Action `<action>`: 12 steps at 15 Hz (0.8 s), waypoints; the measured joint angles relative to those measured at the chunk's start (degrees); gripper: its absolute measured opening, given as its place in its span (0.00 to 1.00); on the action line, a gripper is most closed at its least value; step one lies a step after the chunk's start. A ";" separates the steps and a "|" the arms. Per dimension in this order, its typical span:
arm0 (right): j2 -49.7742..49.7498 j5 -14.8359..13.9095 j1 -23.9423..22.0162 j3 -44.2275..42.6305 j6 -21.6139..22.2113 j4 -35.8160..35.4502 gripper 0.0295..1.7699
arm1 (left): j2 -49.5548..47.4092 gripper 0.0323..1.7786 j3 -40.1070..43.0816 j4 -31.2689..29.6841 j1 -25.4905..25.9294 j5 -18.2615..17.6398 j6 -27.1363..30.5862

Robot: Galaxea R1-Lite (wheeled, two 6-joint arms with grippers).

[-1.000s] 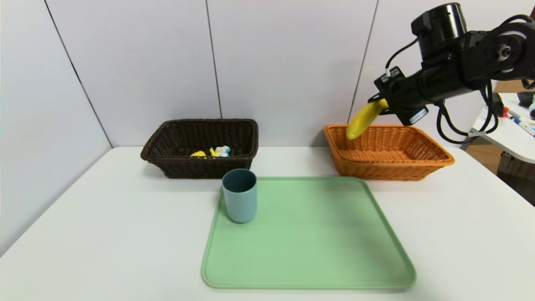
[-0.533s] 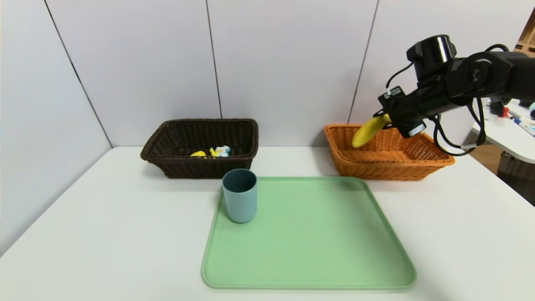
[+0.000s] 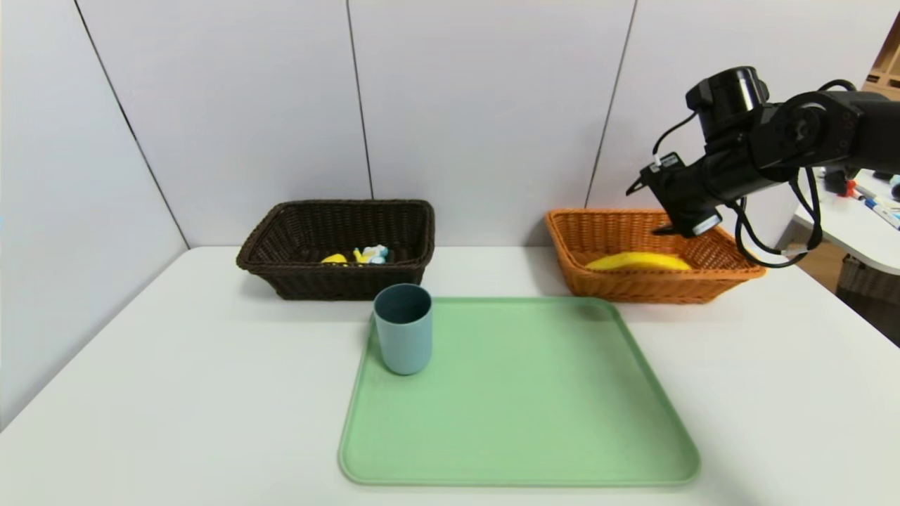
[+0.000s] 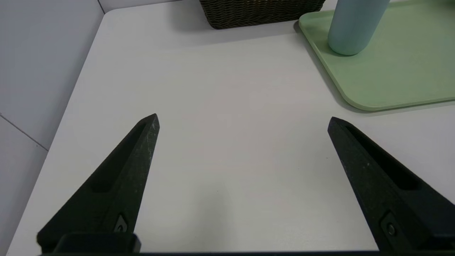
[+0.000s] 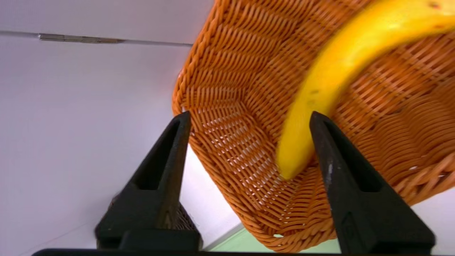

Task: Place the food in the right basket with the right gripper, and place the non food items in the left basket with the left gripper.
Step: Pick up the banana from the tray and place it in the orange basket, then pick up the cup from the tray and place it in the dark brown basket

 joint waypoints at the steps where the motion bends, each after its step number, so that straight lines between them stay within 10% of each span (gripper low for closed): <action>1: -0.09 -0.11 0.00 0.00 -0.61 1.84 0.70 | 0.00 0.95 0.00 -0.02 0.00 0.00 0.00; 8: -3.36 -1.94 1.66 0.00 -16.06 8.77 0.86 | 0.06 0.95 -0.44 -0.11 0.00 -0.17 0.16; 12: -7.69 -11.00 2.84 1.07 -32.43 9.31 0.90 | 0.98 0.95 -0.99 -0.45 0.00 -1.66 0.29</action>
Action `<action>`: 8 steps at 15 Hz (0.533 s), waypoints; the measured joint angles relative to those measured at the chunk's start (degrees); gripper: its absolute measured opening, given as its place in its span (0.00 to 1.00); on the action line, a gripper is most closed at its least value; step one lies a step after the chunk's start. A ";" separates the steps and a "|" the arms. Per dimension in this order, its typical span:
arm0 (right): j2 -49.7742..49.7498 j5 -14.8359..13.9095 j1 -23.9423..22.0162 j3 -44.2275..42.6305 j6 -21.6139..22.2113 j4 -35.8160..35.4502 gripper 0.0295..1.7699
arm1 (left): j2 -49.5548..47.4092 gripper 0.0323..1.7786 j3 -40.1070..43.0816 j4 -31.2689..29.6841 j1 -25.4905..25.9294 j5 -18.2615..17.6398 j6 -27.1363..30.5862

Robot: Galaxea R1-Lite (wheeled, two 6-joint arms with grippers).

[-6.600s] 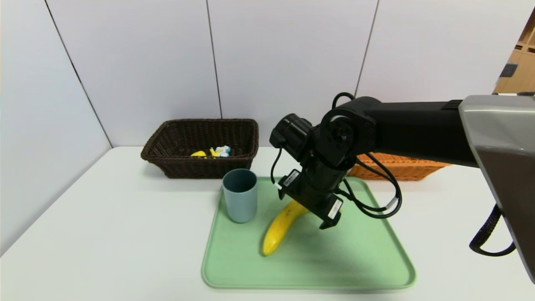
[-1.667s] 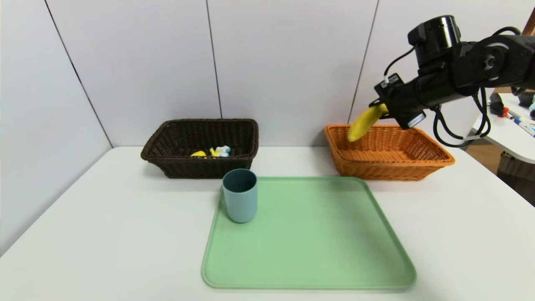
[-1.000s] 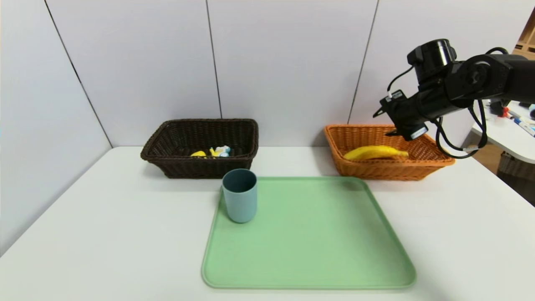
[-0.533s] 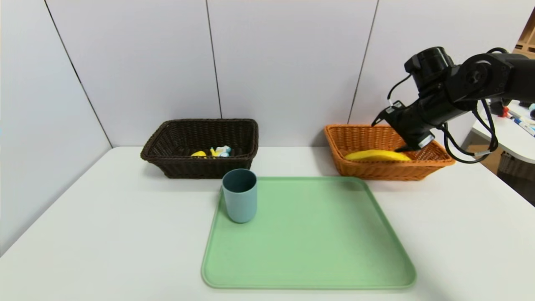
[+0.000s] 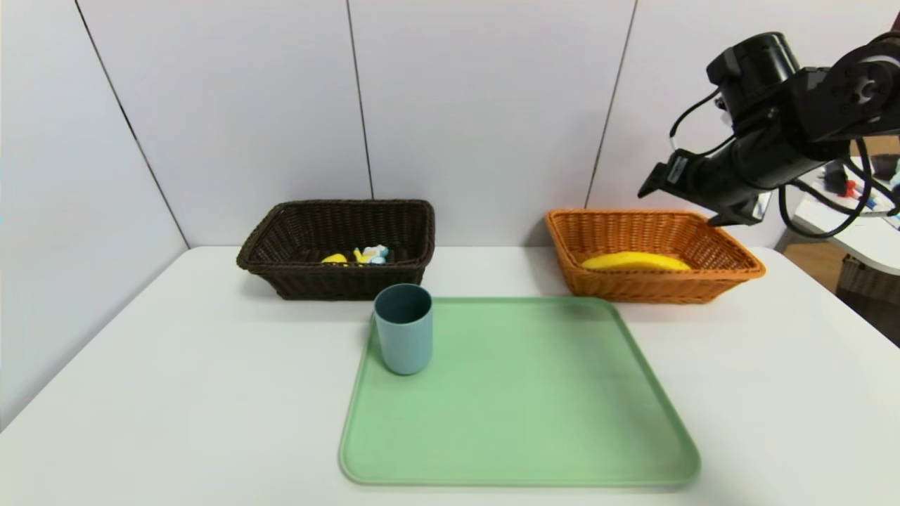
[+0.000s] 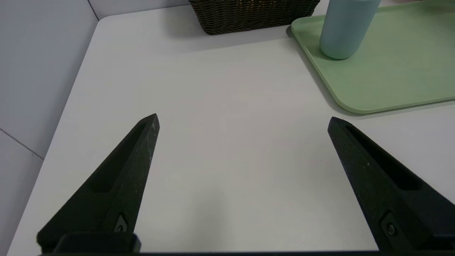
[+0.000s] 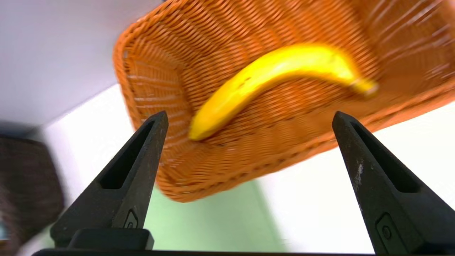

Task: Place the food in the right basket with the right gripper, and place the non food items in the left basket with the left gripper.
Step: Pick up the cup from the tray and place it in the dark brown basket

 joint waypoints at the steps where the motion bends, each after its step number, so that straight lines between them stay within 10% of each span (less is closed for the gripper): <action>1: -1.68 -2.12 0.16 0.78 -4.96 -0.11 0.91 | 0.62 0.95 -0.55 0.12 0.00 -0.06 0.26; 4: -7.08 -5.22 1.99 2.54 -14.77 -0.56 0.93 | 3.74 0.95 -3.00 0.28 0.00 -0.11 0.72; 8: -15.75 -5.90 6.45 6.75 -16.09 -0.61 0.94 | 9.50 0.95 -5.79 -0.49 0.00 -0.96 0.69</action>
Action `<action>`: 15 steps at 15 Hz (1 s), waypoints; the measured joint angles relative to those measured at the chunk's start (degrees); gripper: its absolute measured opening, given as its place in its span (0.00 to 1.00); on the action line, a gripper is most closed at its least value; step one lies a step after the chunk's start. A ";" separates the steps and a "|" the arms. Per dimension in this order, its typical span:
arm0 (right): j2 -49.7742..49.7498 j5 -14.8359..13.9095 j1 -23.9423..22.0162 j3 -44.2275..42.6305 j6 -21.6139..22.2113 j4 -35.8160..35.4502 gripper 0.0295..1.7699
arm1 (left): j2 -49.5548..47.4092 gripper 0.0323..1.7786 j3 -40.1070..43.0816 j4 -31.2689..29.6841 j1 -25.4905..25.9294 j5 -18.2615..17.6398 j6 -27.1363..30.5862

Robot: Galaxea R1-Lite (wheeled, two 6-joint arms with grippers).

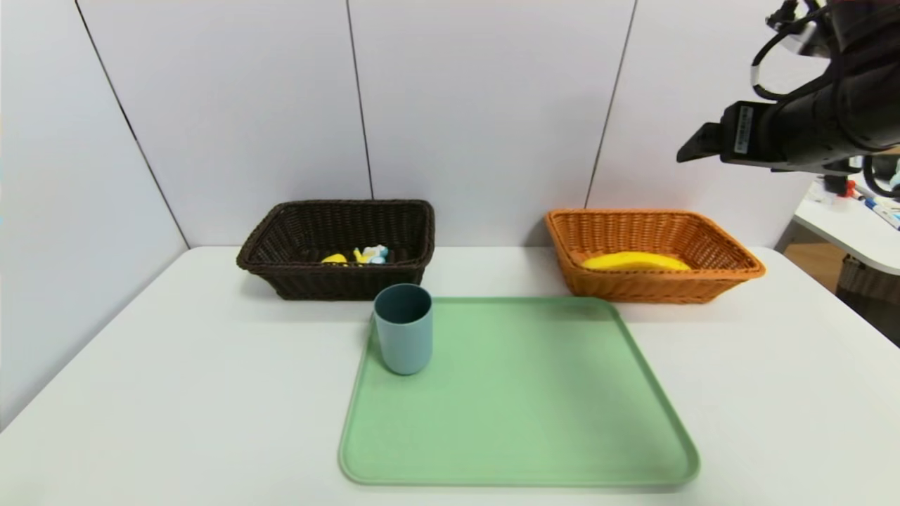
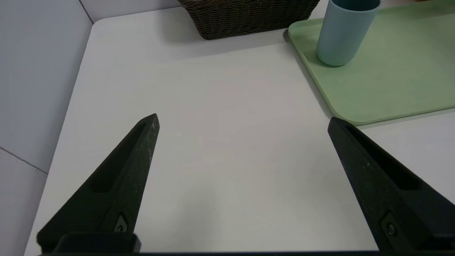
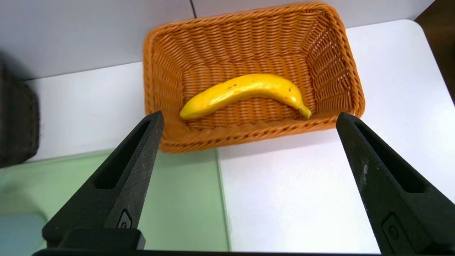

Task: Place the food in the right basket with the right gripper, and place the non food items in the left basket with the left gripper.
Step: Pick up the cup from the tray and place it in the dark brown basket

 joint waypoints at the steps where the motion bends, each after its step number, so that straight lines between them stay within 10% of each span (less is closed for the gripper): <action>1: -2.65 -0.23 1.96 2.07 0.00 -0.22 0.95 | 1.57 0.95 -0.74 -0.06 0.00 -0.15 -0.02; 7: -22.37 -1.44 11.52 22.63 -2.21 -9.12 0.96 | 9.76 0.95 -3.39 -0.11 0.30 1.57 -0.59; 15: -44.01 -1.41 -4.19 40.94 -3.61 -12.85 0.96 | 13.62 0.95 -3.44 -2.73 0.35 4.74 -0.80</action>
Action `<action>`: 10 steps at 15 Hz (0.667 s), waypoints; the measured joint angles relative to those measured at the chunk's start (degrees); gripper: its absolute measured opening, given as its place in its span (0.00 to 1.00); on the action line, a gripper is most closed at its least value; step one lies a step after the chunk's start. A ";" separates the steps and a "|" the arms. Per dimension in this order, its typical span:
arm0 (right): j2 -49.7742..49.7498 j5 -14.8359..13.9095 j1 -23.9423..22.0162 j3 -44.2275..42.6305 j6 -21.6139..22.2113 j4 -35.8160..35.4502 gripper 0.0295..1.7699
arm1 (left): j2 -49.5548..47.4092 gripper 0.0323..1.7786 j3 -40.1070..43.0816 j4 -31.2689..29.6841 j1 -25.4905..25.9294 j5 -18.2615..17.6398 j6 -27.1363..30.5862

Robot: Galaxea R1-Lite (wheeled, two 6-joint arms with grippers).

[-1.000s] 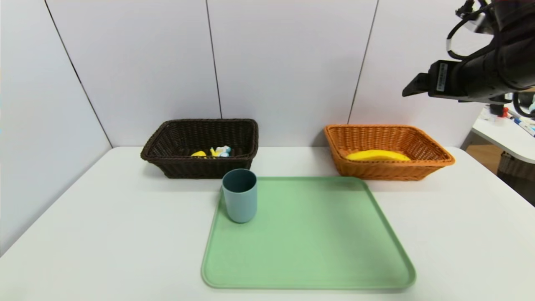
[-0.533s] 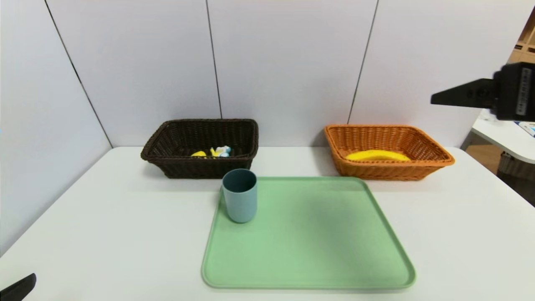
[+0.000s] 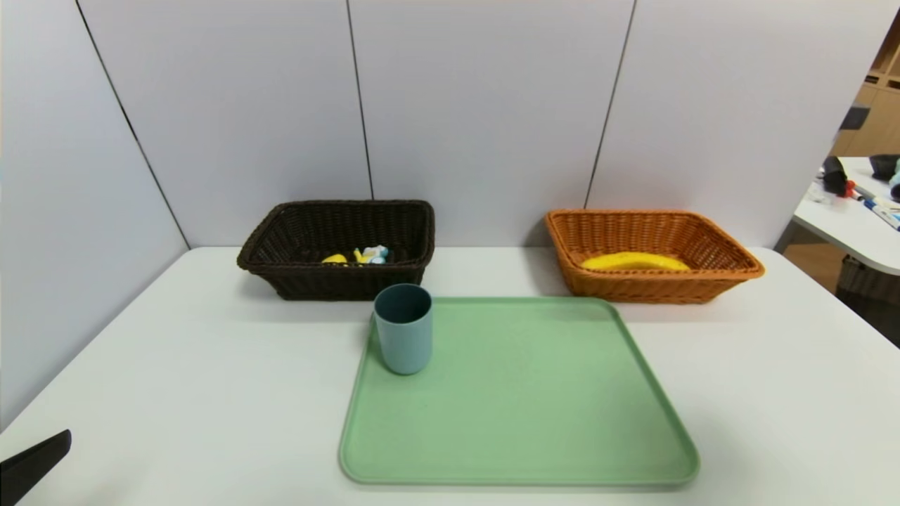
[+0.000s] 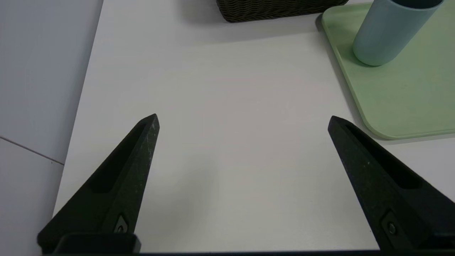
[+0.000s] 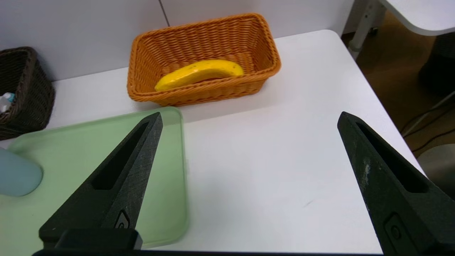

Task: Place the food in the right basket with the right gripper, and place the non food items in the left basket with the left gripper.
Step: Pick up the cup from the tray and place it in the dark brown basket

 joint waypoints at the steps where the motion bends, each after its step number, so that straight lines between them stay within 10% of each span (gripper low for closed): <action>1: -1.49 0.06 -1.29 1.57 -0.13 0.00 0.96 | 0.17 0.95 0.22 0.00 0.00 0.16 0.00; 10: -9.81 3.67 -1.82 15.80 -4.08 -0.05 0.96 | 3.69 0.95 1.27 -2.86 -5.83 -4.91 3.34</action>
